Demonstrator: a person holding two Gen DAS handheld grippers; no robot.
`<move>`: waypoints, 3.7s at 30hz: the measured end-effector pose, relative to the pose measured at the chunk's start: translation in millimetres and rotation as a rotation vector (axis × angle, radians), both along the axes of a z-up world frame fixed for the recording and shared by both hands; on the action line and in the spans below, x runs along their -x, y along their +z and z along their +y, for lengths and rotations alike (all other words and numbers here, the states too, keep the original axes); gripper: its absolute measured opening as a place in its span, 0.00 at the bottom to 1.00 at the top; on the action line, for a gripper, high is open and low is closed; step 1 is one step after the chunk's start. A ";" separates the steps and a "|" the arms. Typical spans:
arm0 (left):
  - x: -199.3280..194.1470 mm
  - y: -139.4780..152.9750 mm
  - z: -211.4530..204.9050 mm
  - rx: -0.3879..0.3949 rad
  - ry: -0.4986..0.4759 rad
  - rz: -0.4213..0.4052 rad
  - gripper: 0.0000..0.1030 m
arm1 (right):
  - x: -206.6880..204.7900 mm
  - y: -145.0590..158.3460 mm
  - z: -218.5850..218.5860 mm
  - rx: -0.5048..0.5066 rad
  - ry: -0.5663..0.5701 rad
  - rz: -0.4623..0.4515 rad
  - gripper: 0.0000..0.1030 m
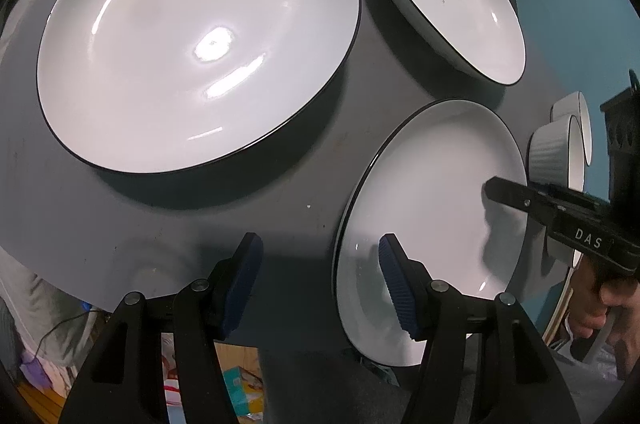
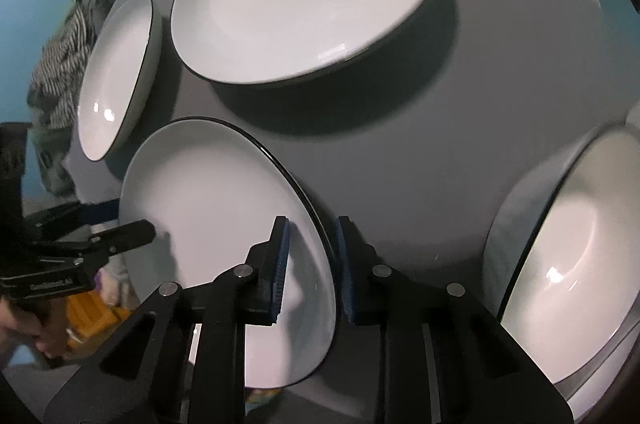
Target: Organize plates and bowls
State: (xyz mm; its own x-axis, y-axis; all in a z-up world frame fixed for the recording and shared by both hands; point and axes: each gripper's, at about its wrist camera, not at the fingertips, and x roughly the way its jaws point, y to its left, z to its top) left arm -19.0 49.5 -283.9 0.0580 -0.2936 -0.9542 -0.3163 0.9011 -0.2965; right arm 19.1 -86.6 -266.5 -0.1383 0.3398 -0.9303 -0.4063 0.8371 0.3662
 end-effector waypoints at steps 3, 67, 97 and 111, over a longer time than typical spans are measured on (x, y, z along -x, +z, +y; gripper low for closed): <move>0.7 -1.1 -0.8 0.018 -0.018 0.003 0.59 | 7.4 -0.1 -6.3 -0.019 -0.028 0.020 0.22; -82.9 59.2 58.4 0.029 -0.029 -0.085 0.14 | -62.3 45.2 -21.1 -0.063 -0.133 0.041 0.12; -147.5 44.0 66.9 -0.105 -0.001 -0.002 0.16 | -136.6 19.2 -9.5 -0.068 -0.143 0.128 0.14; -146.1 36.4 63.8 -0.173 -0.014 0.035 0.17 | -137.7 27.2 12.9 0.074 -0.124 0.143 0.30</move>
State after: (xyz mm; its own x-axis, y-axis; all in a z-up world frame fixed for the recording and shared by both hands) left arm 127.2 113.3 -247.5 0.0208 -0.1258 -0.9918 -0.3110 0.9420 -0.1260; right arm 156.8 -73.7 -239.3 -0.2326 0.2942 -0.9270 -0.2467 0.9041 0.3489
